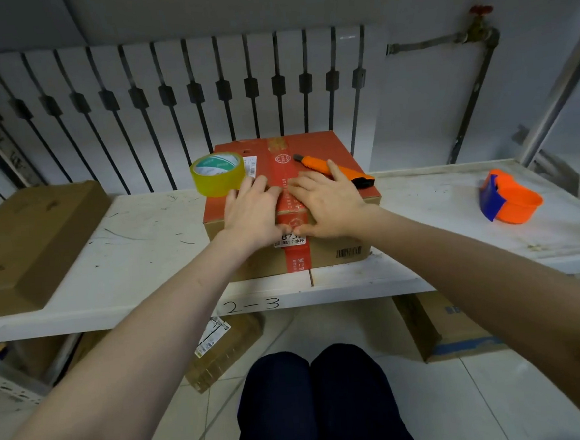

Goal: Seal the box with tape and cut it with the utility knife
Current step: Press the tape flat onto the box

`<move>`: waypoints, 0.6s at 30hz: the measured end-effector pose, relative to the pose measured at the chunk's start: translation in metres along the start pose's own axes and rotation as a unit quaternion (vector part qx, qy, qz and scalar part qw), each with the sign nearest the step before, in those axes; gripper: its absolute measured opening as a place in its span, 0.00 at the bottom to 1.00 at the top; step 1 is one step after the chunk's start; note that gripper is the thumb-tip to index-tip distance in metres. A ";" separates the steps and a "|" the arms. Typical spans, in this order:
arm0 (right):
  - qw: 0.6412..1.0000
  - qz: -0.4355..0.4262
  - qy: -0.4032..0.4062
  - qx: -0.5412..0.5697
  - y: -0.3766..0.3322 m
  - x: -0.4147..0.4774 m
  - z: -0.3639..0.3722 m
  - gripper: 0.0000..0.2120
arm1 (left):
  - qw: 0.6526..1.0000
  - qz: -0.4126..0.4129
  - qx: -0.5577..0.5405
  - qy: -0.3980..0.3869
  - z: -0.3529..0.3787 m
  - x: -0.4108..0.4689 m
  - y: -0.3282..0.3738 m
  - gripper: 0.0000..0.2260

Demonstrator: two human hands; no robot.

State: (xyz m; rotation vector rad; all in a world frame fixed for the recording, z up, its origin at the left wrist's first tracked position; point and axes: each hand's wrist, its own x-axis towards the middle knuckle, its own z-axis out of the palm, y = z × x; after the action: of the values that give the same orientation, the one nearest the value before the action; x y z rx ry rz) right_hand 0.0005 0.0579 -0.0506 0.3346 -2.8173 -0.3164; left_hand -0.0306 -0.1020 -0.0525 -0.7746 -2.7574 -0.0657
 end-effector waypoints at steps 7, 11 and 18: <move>0.995 0.046 0.088 0.006 -0.007 -0.018 0.014 0.31 | 0.996 -0.056 -0.050 0.039 0.001 -0.009 0.001 0.33; 0.991 0.051 0.123 0.033 -0.004 -0.024 0.018 0.29 | 0.998 -0.056 -0.023 0.035 0.000 -0.009 0.004 0.34; 0.989 0.008 0.137 0.056 -0.003 -0.017 0.015 0.26 | 0.999 0.003 0.018 0.041 0.003 -0.010 -0.001 0.40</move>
State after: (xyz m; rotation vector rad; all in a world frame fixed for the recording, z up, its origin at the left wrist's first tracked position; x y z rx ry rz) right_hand 0.0121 0.0620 -0.0698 0.3493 -2.5696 -0.0980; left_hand -0.0237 -0.1073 -0.0583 -0.7538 -2.6717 -0.0467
